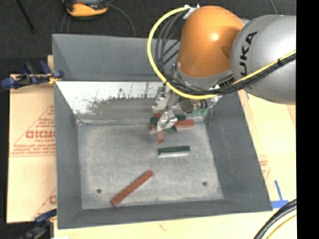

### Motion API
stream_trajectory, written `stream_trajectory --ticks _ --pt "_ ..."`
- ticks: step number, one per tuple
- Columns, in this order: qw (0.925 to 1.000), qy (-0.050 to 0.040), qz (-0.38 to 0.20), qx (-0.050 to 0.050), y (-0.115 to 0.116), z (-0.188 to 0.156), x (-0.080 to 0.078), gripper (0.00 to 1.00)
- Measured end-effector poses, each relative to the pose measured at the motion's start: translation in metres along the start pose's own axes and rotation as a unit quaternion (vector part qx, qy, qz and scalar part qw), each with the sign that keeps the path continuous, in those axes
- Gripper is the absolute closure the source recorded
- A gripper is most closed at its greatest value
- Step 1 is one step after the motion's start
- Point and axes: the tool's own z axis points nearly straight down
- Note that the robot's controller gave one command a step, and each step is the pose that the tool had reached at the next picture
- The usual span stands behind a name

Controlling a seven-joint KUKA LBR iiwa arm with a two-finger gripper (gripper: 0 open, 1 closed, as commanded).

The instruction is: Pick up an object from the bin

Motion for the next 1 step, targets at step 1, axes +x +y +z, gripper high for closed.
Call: stream_trajectory --ticks 1 --pt "1.0 0.002 0.0 0.0 0.0 0.0022 0.0007 1.0"
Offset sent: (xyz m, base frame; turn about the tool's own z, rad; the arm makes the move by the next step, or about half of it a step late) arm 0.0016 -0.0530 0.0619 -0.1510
